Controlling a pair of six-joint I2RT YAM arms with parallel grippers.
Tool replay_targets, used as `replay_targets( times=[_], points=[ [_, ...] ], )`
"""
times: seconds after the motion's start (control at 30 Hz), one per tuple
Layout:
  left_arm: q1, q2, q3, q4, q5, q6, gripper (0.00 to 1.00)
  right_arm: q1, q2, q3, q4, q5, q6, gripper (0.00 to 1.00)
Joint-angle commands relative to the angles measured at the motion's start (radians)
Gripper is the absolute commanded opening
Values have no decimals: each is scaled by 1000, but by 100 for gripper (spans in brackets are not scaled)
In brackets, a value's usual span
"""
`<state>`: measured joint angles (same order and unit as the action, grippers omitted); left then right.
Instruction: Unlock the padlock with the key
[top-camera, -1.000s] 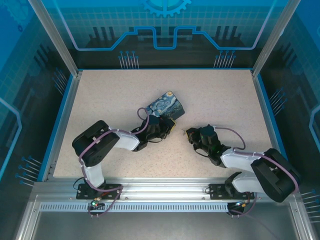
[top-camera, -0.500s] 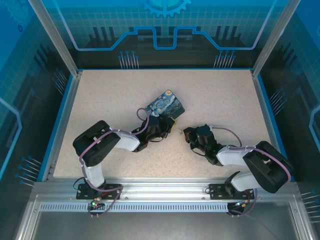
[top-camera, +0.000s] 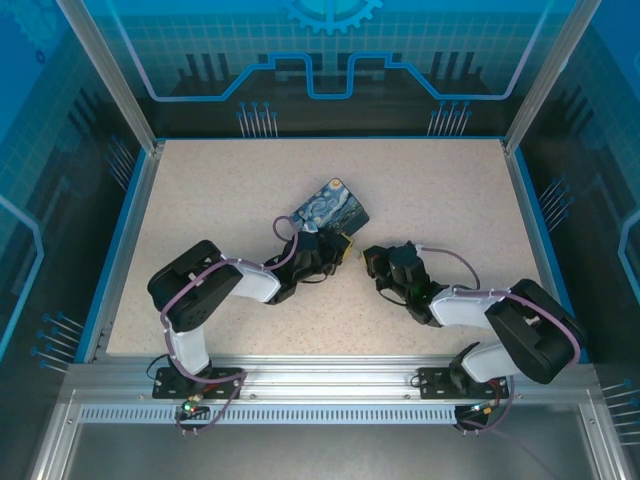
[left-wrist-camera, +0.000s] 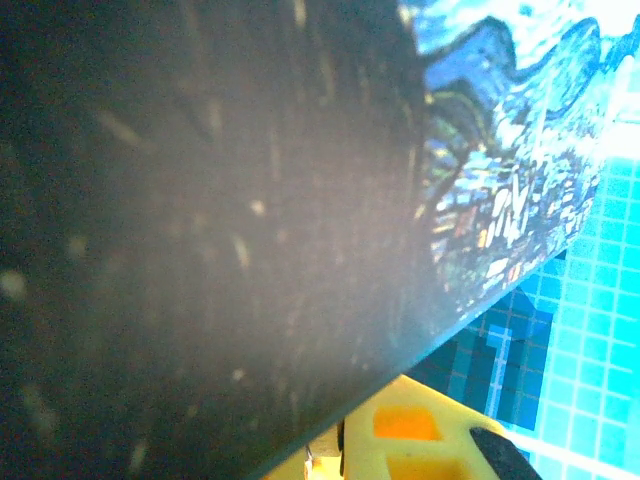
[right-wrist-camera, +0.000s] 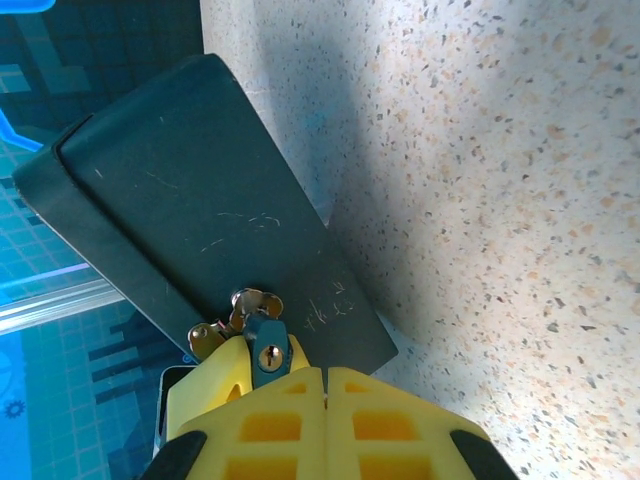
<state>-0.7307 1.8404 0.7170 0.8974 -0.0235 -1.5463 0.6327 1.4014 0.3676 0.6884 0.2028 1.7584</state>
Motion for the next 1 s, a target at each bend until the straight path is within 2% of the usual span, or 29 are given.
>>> replay_targets(
  times=[0.0, 0.97],
  points=[
    [-8, 11, -2, 78, -19, -17, 0, 16, 18, 33, 16, 32, 9, 0],
    [-11, 2, -4, 74, -26, -16, 0, 2, 78, 50, 45, 51, 33, 0]
  ],
)
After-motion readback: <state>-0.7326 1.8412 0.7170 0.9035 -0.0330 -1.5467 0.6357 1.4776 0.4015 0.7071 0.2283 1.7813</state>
